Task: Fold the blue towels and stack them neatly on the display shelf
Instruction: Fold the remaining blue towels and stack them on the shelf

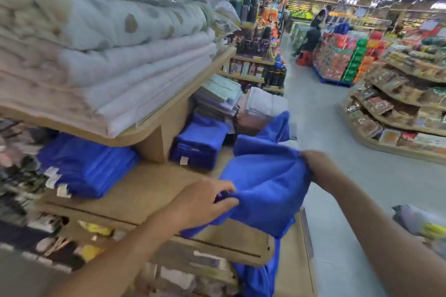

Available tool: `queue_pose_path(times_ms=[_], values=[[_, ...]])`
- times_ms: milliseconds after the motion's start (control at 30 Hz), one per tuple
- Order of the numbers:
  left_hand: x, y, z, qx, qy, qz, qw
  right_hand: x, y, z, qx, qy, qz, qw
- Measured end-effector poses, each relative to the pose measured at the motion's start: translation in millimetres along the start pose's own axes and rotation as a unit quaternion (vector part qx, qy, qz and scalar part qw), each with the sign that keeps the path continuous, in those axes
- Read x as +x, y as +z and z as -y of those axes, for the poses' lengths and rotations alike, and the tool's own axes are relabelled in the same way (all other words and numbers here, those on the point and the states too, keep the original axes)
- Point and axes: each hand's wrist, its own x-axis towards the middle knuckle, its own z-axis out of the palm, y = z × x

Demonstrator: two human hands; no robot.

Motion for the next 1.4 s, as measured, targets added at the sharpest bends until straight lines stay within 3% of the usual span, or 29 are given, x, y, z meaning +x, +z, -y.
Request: queue_pose_path(times_ms=[67, 100, 167, 233, 300, 333, 400, 500, 533, 600, 667, 700, 800, 967, 1033, 1100, 1133, 1200, 1267, 1333, 1400], values=[[-15.3, 40.2, 26.0, -0.039, -0.065, 0.118, 0.990, -3.3, 9.5, -54.4, -0.137, 0.027, 0.030, 0.990], [-21.0, 55.8, 42.1, -0.019, -0.091, 0.127, 0.988, -6.9, 13.8, -73.6, -0.188, 0.037, 0.042, 0.981], [-28.6, 77.7, 74.5, 0.107, -0.134, 0.074, 0.982, -15.8, 23.3, -98.9, -0.296, 0.005, 0.042, 0.954], [-35.3, 89.7, 95.1, 0.205, -0.184, 0.038, 0.961, -38.0, 39.1, -105.2, -0.372, -0.089, 0.004, 0.924], [-37.6, 98.8, 101.4, 0.237, -0.200, 0.050, 0.949, -71.9, 64.0, -106.5, -0.347, -0.166, 0.018, 0.923], [-37.7, 102.3, 100.8, 0.228, -0.201, 0.052, 0.951, -88.4, 79.5, -108.9, -0.332, -0.194, 0.069, 0.921], [-34.5, 108.5, 97.0, 0.166, -0.196, 0.037, 0.966, -115.2, 111.0, -120.3, -0.365, -0.231, 0.181, 0.884], [-25.9, 108.5, 80.5, -0.044, -0.241, -0.005, 0.970, -127.6, 136.4, -143.1, -0.446, -0.273, 0.200, 0.829], [-23.8, 106.4, 74.2, -0.163, -0.273, -0.027, 0.948, -125.4, 138.8, -148.1, -0.432, -0.276, 0.194, 0.836], [-23.8, 101.8, 66.3, -0.407, -0.334, -0.060, 0.848, -119.5, 138.3, -155.5, -0.349, -0.259, 0.186, 0.881], [-31.6, 88.0, 62.5, -0.557, -0.380, -0.002, 0.739, -111.2, 136.0, -159.3, -0.220, -0.227, 0.178, 0.932], [-36.6, 80.9, 62.5, -0.574, -0.394, 0.049, 0.716, -107.9, 134.4, -158.5, -0.153, -0.208, 0.176, 0.950], [-47.5, 73.4, 61.2, -0.543, -0.385, 0.160, 0.729, -101.4, 129.8, -149.2, -0.036, -0.183, 0.169, 0.968], [-43.8, 78.2, 53.7, -0.485, -0.344, 0.142, 0.791, -99.3, 132.1, -140.8, -0.037, -0.150, 0.201, 0.967], [-41.2, 77.9, 53.6, -0.480, -0.348, 0.179, 0.785, -102.7, 135.7, -140.4, -0.057, -0.129, 0.187, 0.972], [-38.6, 81.9, 53.7, -0.530, -0.365, 0.155, 0.749, -112.2, 139.4, -137.8, -0.058, -0.137, 0.146, 0.978], [-36.9, 84.1, 52.7, -0.572, -0.382, 0.123, 0.715, -119.1, 140.7, -137.0, -0.059, -0.168, 0.110, 0.978], [-33.3, 86.9, 50.6, -0.662, -0.411, 0.070, 0.623, -136.7, 141.9, -135.8, -0.090, -0.258, 0.058, 0.960], [-30.0, 87.3, 50.1, -0.730, -0.412, 0.033, 0.544, -152.6, 143.1, -138.0, -0.186, -0.298, 0.058, 0.935], [-26.2, 85.6, 49.6, -0.767, -0.404, 0.002, 0.498, -158.4, 145.5, -137.1, -0.302, -0.271, 0.055, 0.912], [-21.8, 85.7, 48.2, -0.788, -0.397, -0.017, 0.470, -158.5, 143.4, -129.3, -0.320, -0.252, 0.064, 0.911]])
